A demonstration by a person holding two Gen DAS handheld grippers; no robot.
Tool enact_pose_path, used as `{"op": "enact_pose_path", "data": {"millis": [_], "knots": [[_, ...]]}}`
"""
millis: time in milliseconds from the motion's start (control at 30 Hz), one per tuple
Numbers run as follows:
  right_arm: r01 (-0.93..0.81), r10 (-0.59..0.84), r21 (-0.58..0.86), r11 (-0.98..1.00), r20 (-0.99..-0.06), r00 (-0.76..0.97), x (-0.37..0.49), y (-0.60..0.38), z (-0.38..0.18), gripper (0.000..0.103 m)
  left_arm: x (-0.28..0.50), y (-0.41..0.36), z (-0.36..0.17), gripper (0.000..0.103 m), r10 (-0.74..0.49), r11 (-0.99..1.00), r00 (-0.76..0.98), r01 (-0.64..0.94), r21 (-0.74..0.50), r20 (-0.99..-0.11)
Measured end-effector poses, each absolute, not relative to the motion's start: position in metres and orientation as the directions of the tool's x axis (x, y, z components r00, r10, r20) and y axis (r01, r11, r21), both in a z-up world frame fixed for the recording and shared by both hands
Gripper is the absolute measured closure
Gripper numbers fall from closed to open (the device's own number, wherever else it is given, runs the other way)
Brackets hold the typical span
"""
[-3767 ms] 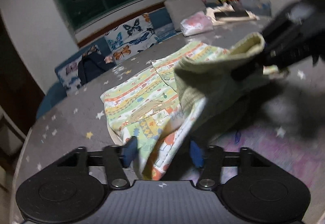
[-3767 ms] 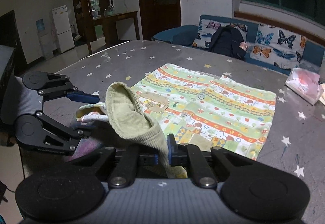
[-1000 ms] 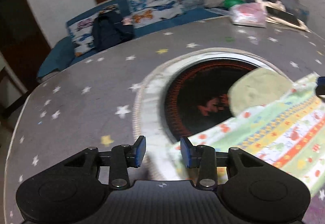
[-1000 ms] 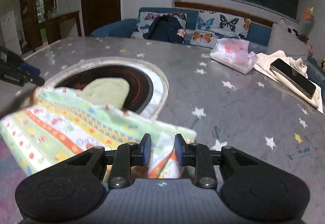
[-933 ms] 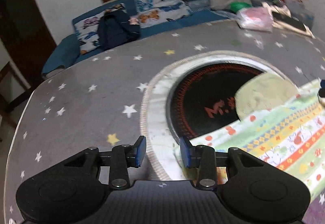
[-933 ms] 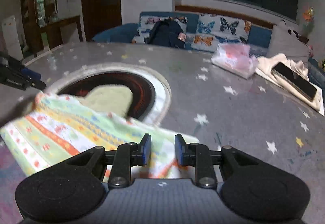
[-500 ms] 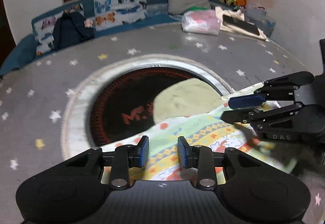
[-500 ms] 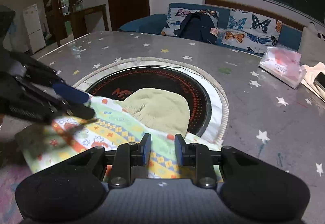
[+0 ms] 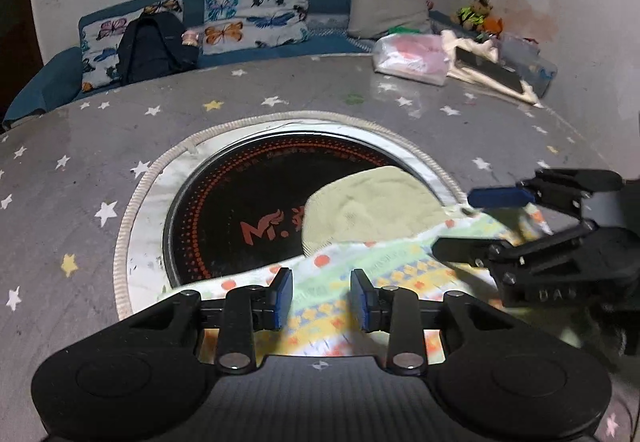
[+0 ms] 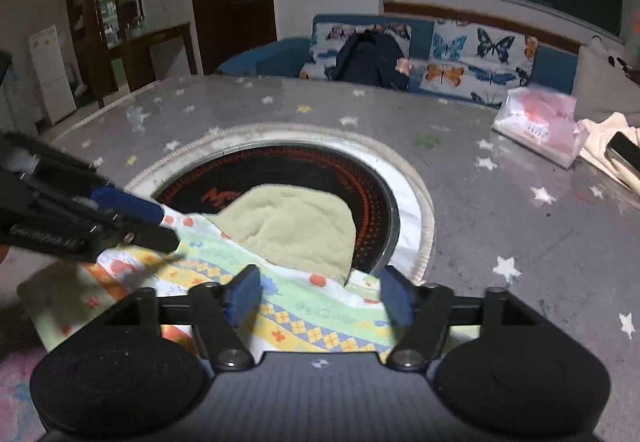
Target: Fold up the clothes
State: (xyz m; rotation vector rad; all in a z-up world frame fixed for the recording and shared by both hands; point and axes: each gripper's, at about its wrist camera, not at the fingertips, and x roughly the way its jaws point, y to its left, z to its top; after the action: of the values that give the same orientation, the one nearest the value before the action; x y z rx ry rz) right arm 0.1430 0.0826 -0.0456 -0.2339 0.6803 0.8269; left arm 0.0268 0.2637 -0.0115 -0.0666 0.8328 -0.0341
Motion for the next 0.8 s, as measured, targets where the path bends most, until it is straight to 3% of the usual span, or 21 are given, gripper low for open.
{"op": "enact_pose_path", "data": {"millis": [200, 300, 500, 800], "knots": [[-0.735, 0.636, 0.042, 0.676, -0.537, 0.554, 0.112, 0.067, -0.02, 0.0, -0.008, 0.256, -0.003, 0.068, -0.066, 0.997, 0.696, 0.017, -0.075, -0.715], [-0.722, 0.655, 0.038, 0.691, -0.455, 0.603, 0.091, 0.058, -0.008, 0.0, -0.024, 0.251, 0.0, 0.067, -0.076, 0.996, 0.708, 0.021, -0.087, -0.703], [-0.692, 0.658, 0.091, 0.716, -0.419, 0.626, 0.074, 0.052, -0.008, 0.0, -0.045, 0.24, -0.007, 0.067, -0.081, 0.995, 0.715, 0.019, -0.096, -0.695], [-0.706, 0.599, -0.059, 0.705, -0.484, 0.638, 0.047, 0.066, -0.027, 0.0, -0.057, 0.235, -0.02, 0.064, -0.076, 0.994, 0.71, -0.005, -0.113, -0.7]]}}
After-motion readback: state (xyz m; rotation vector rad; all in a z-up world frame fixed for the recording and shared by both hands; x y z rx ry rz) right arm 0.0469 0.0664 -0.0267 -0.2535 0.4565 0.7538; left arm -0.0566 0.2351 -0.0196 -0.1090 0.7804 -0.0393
